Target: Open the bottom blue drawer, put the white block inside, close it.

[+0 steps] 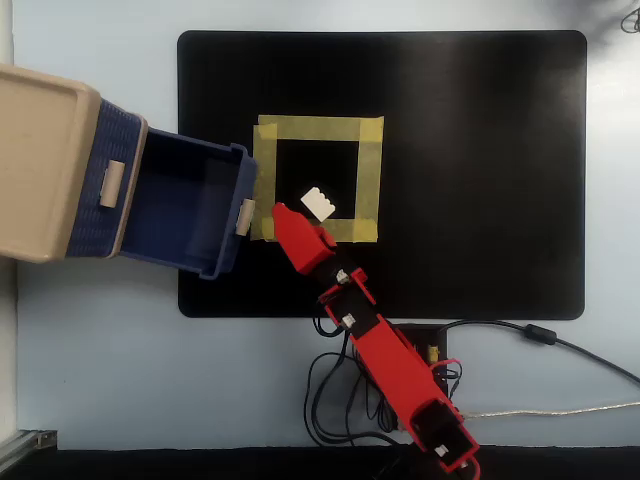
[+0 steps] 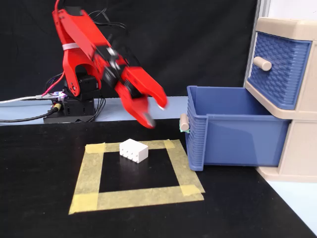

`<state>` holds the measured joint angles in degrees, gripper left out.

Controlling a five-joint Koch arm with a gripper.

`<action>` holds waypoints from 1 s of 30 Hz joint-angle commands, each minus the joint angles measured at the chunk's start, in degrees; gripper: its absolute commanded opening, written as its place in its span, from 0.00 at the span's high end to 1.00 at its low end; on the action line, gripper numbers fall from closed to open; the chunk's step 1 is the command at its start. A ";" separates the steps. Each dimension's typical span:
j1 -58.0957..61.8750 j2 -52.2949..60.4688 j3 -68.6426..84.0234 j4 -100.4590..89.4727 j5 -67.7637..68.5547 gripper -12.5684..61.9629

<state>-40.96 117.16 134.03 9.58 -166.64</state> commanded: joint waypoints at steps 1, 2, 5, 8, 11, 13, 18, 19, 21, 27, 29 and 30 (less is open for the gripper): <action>-0.26 4.13 -6.68 15.29 9.93 0.39; 0.00 4.48 -10.11 24.08 17.14 0.39; 3.43 3.60 -21.62 41.84 40.25 0.39; 6.94 -0.18 -23.64 43.59 69.17 0.38; 7.65 -1.41 -24.35 42.36 81.47 0.39; 8.26 -2.90 -26.37 43.15 85.52 0.39; 8.26 -14.68 -40.52 59.50 87.36 0.40; 8.35 -17.40 -43.86 63.81 87.36 0.39; 8.35 -23.47 -48.69 69.35 87.10 0.39; 8.26 -32.87 -50.54 69.79 86.13 0.39; 8.17 -33.93 -50.98 69.70 86.04 0.39; 8.17 -34.54 -51.24 69.70 86.04 0.39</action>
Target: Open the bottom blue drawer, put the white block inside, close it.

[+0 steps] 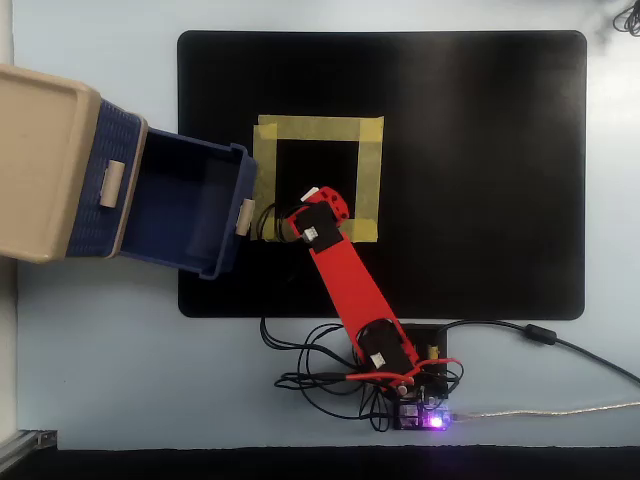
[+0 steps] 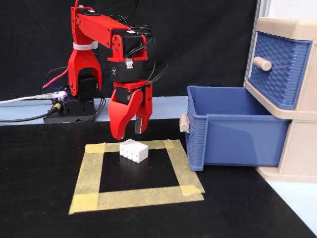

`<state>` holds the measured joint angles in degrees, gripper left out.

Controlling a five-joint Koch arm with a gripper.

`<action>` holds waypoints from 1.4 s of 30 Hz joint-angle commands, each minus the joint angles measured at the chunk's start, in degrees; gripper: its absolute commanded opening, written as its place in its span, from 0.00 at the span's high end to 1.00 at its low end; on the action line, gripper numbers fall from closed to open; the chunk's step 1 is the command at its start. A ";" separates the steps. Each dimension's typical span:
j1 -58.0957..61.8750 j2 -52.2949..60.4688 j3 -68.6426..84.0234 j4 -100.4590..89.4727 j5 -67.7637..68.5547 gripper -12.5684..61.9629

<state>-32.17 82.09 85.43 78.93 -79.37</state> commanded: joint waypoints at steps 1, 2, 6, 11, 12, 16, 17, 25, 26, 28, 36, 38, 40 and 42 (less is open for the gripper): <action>-0.62 -0.26 -2.90 0.26 -1.23 0.39; -0.62 -1.05 -3.34 0.09 -1.23 0.39; -0.88 -5.01 -4.39 -3.08 -1.23 0.39; -0.88 -9.58 -4.31 -7.91 -1.23 0.38; -0.88 -10.37 -4.31 -7.91 -1.23 0.38; -0.35 -11.34 -4.39 -7.91 -1.23 0.43; -0.09 -11.25 -4.31 -7.73 -1.14 0.49; 4.22 -4.22 -4.48 -6.86 -7.47 0.94; 4.22 -0.62 -5.01 -5.89 -7.73 0.94; 4.31 5.10 -8.00 -2.90 -8.35 0.94; -12.66 0.26 -40.61 7.38 -50.71 0.94; -17.49 -5.54 -48.16 7.38 -59.33 0.94; -18.54 -11.43 -54.58 7.65 -62.84 0.94; -18.90 -16.87 -59.77 7.56 -63.28 0.94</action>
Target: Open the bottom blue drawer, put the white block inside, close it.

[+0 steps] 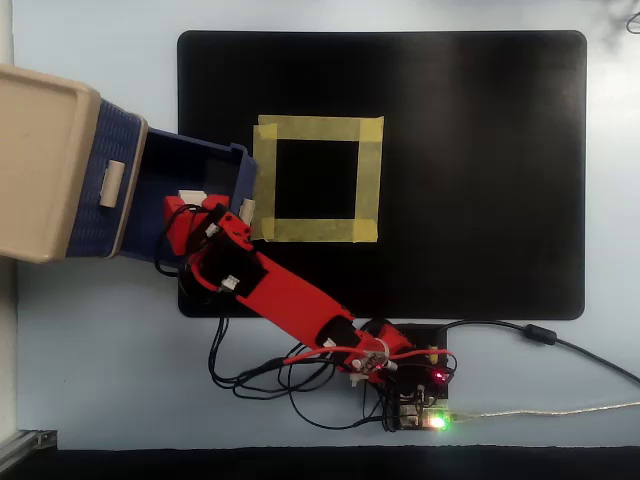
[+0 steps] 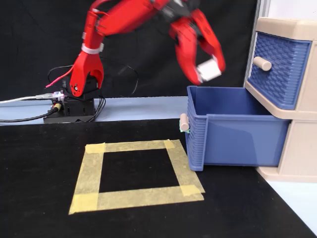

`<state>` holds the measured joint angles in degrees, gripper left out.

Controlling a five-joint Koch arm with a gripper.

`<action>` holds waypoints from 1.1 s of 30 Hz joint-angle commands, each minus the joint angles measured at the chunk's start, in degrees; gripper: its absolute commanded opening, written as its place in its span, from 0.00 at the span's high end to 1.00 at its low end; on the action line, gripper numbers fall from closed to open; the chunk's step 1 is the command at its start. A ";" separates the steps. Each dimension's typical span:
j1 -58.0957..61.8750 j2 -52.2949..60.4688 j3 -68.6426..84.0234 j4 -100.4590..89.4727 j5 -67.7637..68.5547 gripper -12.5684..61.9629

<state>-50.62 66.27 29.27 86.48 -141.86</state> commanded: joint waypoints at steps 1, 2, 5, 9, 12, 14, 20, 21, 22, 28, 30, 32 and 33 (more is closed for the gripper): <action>-0.88 -2.90 -4.83 0.18 -0.70 0.94; -1.76 -4.48 -5.36 0.18 -0.70 0.93; -4.04 -6.68 -5.54 0.62 -0.70 0.92; -4.13 -7.21 -5.71 -0.26 -0.35 0.50; -3.87 -7.38 -5.62 0.44 -0.53 0.38; -3.87 -6.15 -5.71 1.32 -0.53 0.38; -1.85 8.26 -5.27 17.23 0.26 0.38; -0.70 9.76 -5.10 21.01 1.32 0.38; 0.97 11.34 -4.57 25.40 3.43 0.38; 5.54 12.04 10.28 27.95 13.71 0.38; 5.80 11.43 14.77 26.63 14.77 0.38; 5.36 6.06 16.35 22.68 14.15 0.38; 5.01 3.43 15.82 20.83 13.54 0.37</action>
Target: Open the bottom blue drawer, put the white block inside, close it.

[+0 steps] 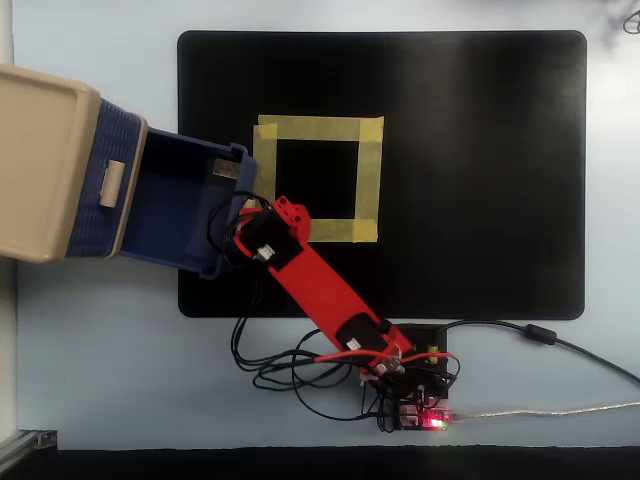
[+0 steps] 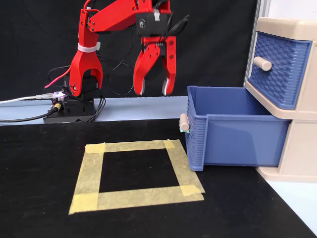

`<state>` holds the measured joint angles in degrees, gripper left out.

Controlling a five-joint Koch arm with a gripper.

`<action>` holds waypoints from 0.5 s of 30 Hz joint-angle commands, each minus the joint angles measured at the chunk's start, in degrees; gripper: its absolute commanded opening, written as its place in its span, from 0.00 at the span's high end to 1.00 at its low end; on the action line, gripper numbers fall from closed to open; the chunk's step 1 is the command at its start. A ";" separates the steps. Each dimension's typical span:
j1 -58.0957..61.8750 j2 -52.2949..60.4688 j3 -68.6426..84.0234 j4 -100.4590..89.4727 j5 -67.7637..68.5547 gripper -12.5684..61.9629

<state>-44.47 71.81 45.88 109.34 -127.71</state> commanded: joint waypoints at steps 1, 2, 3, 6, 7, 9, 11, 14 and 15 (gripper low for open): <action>-1.58 -4.13 -1.85 -4.04 -1.93 0.37; -2.55 -5.36 -3.34 -5.89 -3.60 0.37; -4.39 -6.86 -5.62 -8.09 -6.33 0.37; -8.61 -13.45 -13.10 -14.85 -13.01 0.37; -9.05 -16.00 -16.61 -18.19 -15.91 0.37; -9.49 -22.06 -24.87 -24.87 -22.94 0.37; -10.72 -26.63 -30.94 -27.95 -27.42 0.37; -11.95 -30.59 -37.18 -28.13 -29.00 0.37; -12.13 -31.46 -38.06 -28.30 -29.09 0.37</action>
<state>-55.37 39.55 10.11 82.62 -155.30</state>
